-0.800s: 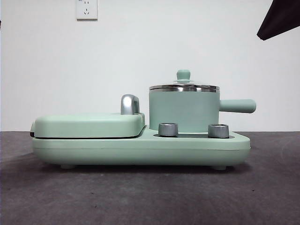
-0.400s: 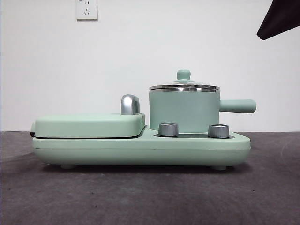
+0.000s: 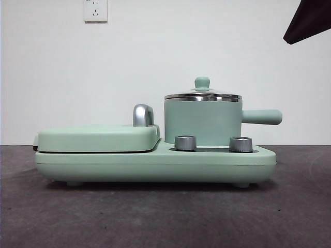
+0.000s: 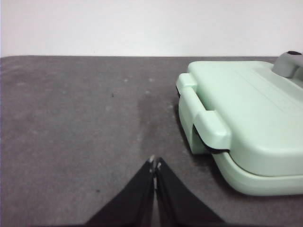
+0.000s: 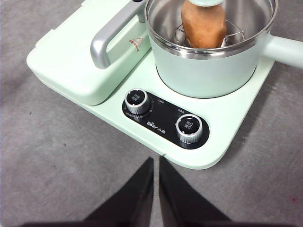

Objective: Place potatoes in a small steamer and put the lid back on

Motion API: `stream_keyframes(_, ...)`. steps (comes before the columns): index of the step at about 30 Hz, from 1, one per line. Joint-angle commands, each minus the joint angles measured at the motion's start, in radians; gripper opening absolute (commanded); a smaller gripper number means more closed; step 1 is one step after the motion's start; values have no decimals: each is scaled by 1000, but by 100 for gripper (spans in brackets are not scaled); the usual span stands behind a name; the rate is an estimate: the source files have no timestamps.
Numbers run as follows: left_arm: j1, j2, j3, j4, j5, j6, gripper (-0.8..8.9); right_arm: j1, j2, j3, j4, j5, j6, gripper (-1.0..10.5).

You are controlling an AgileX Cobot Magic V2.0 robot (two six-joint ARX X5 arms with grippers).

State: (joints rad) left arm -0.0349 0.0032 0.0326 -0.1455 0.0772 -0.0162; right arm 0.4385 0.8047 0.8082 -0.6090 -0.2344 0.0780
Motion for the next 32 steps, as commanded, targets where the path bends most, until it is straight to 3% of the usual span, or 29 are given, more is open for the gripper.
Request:
stream_keyframes(1,1,2,-20,-8,-1,9,6,7,3,3,13,-2,-8,16)
stream_keyframes(3,2,2,-20,-13,-2,-33,6,7,3,3,20,-2,-8,16)
stream_keyframes(16,1,0,-19,-12,-1,-29,6,7,3,3,60,-1,-12,16)
stream_keyframes(19,1,0,-19,-12,-1,-29,6,-18,-32,-9,48,56,-97,16)
stream_keyframes(21,1,0,-19,-12,-1,-29,6,-52,-81,-66,85,93,-118,16)
stream_keyframes(28,1,0,-19,-12,-1,-29,6,-254,-476,-508,395,129,-100,16)
stream_keyframes(32,1,0,-19,-12,-2,-29,6,-311,-622,-673,505,137,-97,15)
